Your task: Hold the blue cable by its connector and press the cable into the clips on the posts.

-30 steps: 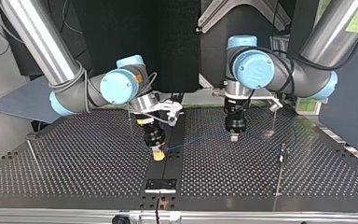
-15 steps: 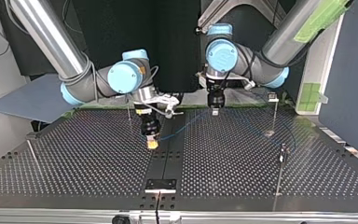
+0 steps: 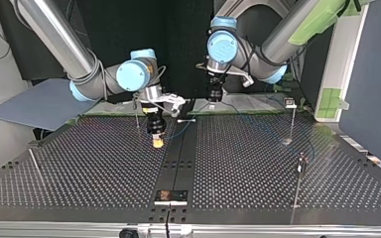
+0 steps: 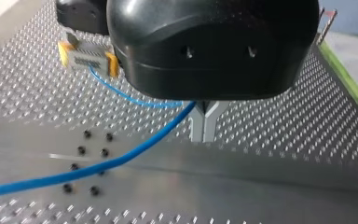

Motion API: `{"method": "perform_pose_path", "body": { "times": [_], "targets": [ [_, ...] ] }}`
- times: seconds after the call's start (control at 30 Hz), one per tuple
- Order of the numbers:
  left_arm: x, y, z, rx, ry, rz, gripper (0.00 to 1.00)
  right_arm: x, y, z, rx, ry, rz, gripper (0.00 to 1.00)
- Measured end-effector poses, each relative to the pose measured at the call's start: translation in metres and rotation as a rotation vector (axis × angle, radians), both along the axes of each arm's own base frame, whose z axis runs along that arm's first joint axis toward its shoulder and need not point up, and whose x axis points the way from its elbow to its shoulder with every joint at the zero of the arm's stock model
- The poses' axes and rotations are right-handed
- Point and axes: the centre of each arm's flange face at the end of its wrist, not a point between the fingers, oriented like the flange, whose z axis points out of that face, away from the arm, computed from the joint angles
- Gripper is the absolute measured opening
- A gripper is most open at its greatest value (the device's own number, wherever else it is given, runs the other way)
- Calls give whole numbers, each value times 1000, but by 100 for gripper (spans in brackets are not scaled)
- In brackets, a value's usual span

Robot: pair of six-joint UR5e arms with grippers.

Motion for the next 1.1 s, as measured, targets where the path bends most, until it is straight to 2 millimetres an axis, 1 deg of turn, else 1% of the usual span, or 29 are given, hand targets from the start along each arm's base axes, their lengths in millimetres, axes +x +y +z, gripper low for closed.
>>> {"method": "perform_pose_path", "body": {
  "times": [0.1, 0.2, 0.23, 0.43, 0.63, 0.73, 0.93, 1.1],
  "targets": [
    [0, -7, -10, -17, 1, -12, 0, -3, 0, -25, 15, 18, -6, 0],
    [1, -11, -21, -22, 2, -12, 0, -8, 0, -53, 35, 36, -21, 0],
    [1, -12, -26, -22, 1, -8, 0, -11, 0, -66, 44, 43, -31, 0],
    [6, -13, -49, -13, -2, 23, 0, -28, -2, -119, 95, 58, -75, 0],
    [13, -11, -73, -7, -5, 51, 0, -45, -2, -160, 128, 82, -116, 0],
    [15, -11, -85, -7, -6, 57, 0, -52, 1, -175, 136, 91, -138, 0],
    [18, -13, -108, -10, -4, 54, 0, -62, 11, -191, 138, 96, -175, 0],
    [17, -15, -128, -2, 11, 49, 0, -70, 22, -203, 140, 90, -207, 0]
  ]
}}
